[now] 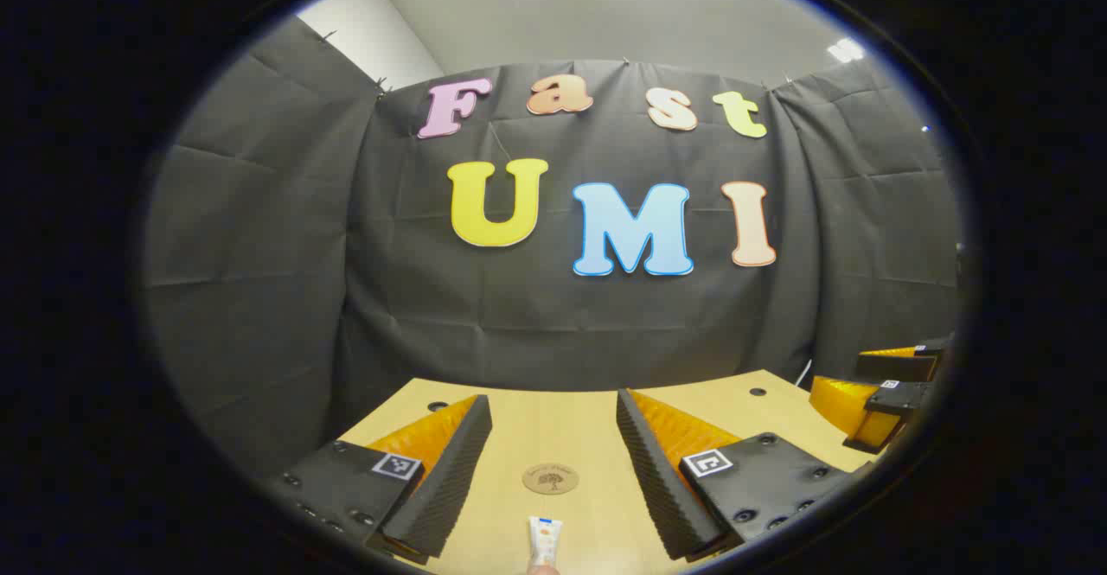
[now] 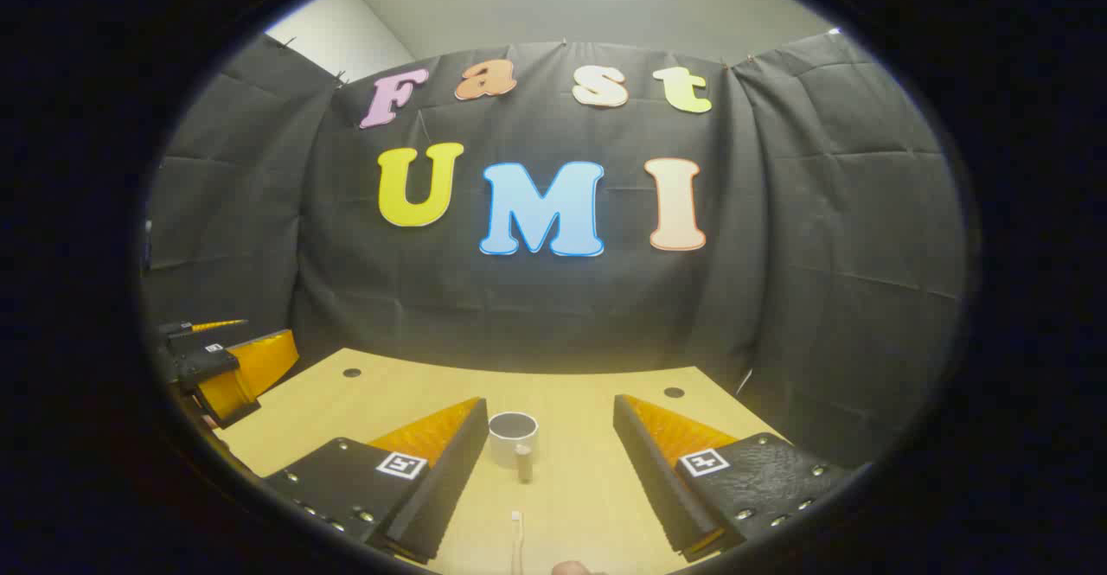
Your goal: Put the toothbrush and toothpaste on the desktop into the cup, then pick up the cup and place it on the coaster on the desktop.
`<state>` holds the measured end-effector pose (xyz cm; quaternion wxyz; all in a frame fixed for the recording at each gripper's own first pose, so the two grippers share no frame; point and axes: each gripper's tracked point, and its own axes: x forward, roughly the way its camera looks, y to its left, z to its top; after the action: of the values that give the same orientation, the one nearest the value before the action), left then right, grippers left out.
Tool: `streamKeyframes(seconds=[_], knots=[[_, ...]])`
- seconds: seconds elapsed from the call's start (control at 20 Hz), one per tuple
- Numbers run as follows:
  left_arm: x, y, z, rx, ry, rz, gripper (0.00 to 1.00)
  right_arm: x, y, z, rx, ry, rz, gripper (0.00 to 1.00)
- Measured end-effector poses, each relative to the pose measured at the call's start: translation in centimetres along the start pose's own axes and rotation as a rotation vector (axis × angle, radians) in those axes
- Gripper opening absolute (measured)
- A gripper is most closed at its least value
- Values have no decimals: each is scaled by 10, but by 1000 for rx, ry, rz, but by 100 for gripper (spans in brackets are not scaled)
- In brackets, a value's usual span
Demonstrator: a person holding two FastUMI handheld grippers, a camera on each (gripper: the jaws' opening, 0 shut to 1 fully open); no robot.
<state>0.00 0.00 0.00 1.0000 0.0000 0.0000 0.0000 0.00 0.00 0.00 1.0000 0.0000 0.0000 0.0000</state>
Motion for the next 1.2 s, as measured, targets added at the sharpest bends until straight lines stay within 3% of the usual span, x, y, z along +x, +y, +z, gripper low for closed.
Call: streamKeyframes(seconds=[0.75,1.0,1.2], knots=[[-4,2,-12,10,24,27,94,3,3,5,20,-15,28,90],[1,0,-37,-7,103,4,95,8,13,-19,5,81,55,90],[10,4,-76,-30,241,2,94,15,24,-53,28,217,90,90]])
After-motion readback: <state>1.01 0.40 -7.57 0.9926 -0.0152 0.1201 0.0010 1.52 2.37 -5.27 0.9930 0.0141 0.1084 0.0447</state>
